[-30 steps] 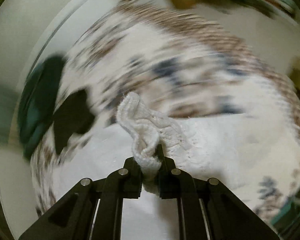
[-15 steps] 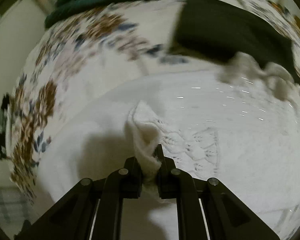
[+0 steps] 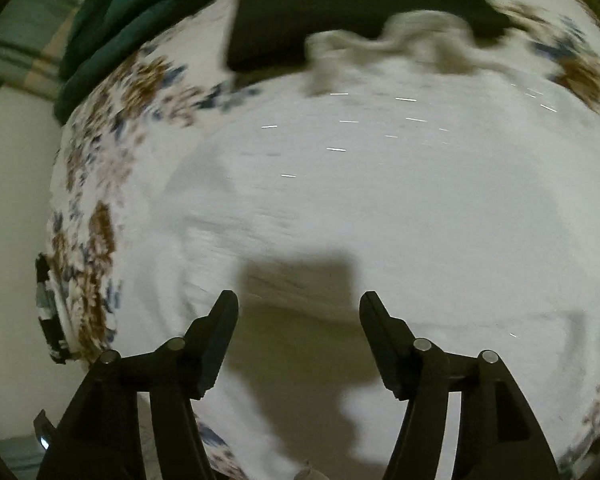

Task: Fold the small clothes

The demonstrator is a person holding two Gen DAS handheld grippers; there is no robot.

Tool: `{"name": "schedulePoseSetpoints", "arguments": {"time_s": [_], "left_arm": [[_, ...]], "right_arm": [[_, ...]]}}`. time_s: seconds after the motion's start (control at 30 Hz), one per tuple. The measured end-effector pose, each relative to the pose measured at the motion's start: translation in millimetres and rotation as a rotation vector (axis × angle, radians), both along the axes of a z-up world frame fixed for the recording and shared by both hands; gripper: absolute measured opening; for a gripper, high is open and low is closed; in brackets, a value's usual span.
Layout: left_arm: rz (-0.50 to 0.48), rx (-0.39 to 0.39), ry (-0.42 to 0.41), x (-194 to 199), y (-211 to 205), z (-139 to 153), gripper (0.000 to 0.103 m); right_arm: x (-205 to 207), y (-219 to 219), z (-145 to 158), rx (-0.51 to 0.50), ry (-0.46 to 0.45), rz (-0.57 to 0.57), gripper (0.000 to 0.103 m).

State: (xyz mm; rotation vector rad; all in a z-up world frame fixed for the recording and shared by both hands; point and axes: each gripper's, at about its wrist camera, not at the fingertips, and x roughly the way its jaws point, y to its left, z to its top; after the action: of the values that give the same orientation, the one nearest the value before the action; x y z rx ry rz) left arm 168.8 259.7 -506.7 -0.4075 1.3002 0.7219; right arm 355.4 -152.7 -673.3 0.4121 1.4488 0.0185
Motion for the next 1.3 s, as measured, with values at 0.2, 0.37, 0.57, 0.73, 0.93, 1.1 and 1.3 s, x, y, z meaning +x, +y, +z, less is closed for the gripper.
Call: {"name": "schedulePoseSetpoints", "arguments": {"time_s": [0.2,0.37,0.57,0.73,0.93,1.1,1.3], "left_arm": [[0.216,-0.124,-0.033,-65,61,-24,0.103],[0.374,-0.239,-0.047,-93,96,-67,0.103],[0.440,-0.315,-0.141,-87,111,-90,0.098],[0.298,-0.272,-0.073,-44,96,-109,0.071],[0.258,-0.165,-0.100,-34,91,-73,0.008],[0.179,-0.041,-0.164,-13,84,-8,0.008],[-0.023,0.096,-0.227,43,46,66,0.008]], "right_arm": [[-26,-39,-15,-0.072,0.075,-0.067,0.071],[-25,-40,-19,-0.087,0.104,-0.053,0.071],[-12,0,-30,-0.108,0.114,0.025,0.071],[-4,18,-40,-0.128,0.130,0.048,0.071],[-2,19,-41,-0.143,0.127,0.036,0.071],[1,3,-28,-0.186,0.094,0.023,0.071],[5,-33,-12,-0.306,0.064,0.015,0.071]]}}
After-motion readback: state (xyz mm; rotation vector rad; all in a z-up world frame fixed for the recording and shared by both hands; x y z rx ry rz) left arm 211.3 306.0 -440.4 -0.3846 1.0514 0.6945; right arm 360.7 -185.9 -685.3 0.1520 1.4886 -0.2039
